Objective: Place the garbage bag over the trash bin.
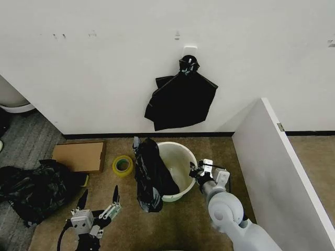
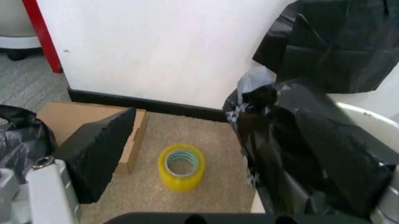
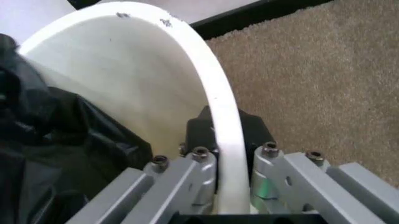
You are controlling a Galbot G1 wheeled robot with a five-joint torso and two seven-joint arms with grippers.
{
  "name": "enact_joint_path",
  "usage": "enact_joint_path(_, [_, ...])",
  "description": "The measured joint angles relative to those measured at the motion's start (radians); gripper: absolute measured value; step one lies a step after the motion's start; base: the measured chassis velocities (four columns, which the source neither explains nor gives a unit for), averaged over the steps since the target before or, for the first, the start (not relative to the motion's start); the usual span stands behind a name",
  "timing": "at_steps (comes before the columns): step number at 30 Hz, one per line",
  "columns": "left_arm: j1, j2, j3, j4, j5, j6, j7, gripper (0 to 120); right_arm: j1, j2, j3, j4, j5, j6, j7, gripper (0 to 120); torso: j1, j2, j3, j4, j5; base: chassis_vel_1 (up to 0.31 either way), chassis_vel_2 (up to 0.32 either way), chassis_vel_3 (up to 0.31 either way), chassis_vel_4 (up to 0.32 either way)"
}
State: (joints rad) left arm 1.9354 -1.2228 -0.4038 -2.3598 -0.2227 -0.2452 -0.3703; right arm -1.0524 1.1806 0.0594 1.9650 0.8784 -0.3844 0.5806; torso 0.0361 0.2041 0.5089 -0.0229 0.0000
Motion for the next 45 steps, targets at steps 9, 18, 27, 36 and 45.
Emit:
enact_joint_path(9, [0.003,-0.001,0.001,0.0,0.0,-0.002,0.0,100,-0.027,-0.032,0.001,0.028,-0.095,-0.005,-0.027,43,0.0,0.0,0.0,0.0,0.0,0.0,0.0,0.0,0.0])
enact_joint_path(18, [0.008,-0.002,0.003,0.0,0.0,-0.006,-0.001,100,-0.073,-0.101,0.037,0.101,-0.23,-0.025,-0.045,78,0.0,0.0,0.0,-0.0002,0.0001,0.0,0.0,0.0,0.0])
enact_joint_path(27, [0.023,-0.008,0.003,0.018,0.004,-0.019,-0.001,100,-0.138,-0.239,0.021,0.3,-0.347,-0.02,-0.179,100,0.0,0.0,0.0,-0.0001,0.0001,0.0,0.0,0.0,0.0])
enact_joint_path(36, [0.021,-0.004,0.001,0.023,-0.012,-0.022,0.013,100,-0.071,-0.374,-0.069,0.405,-0.417,-0.038,-0.397,100,0.0,0.0,0.0,0.0,0.0,0.0,0.0,0.0,0.0])
enact_joint_path(45, [0.027,-0.005,-0.004,0.026,-0.071,-0.014,0.045,100,0.137,-0.313,-0.242,0.368,-0.306,-0.181,-0.398,100,0.0,0.0,0.0,-0.0001,-0.0001,0.0,0.0,0.0,0.0])
